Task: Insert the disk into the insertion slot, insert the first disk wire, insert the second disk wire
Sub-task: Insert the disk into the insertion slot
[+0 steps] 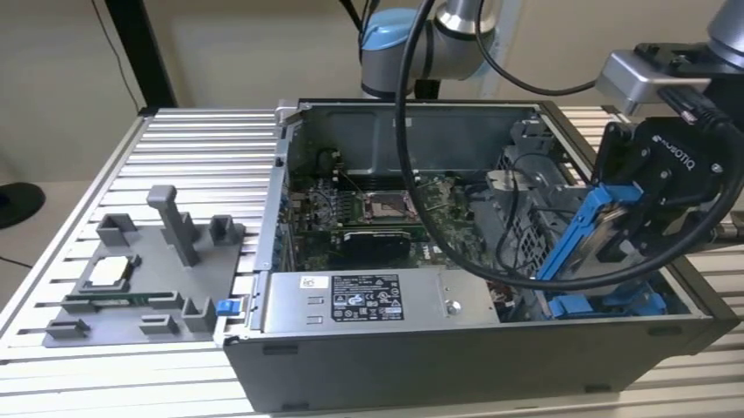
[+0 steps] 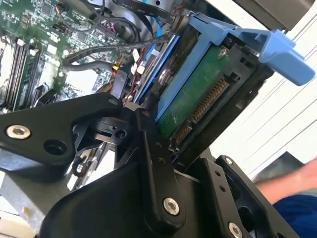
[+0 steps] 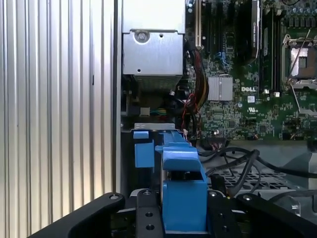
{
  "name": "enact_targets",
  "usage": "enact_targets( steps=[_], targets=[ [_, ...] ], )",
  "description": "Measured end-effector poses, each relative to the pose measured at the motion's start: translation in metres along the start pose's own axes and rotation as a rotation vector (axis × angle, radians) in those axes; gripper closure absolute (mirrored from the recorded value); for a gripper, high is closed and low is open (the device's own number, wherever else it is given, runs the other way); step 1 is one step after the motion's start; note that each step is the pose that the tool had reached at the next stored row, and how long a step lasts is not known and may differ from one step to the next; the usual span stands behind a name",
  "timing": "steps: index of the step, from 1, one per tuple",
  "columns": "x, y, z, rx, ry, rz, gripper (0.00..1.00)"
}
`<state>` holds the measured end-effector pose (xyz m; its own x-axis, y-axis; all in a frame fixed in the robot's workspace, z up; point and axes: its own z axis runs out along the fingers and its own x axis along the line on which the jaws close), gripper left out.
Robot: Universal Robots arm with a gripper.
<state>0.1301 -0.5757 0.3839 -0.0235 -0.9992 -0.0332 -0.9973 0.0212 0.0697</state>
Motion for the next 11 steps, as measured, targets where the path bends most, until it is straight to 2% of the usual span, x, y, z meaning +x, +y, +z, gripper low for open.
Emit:
enact_targets(
  steps=[11],
  targets=[
    [0.0001, -0.0003, 0.0030, 0.0000, -0.0001, 0.000, 1.00]
  ],
)
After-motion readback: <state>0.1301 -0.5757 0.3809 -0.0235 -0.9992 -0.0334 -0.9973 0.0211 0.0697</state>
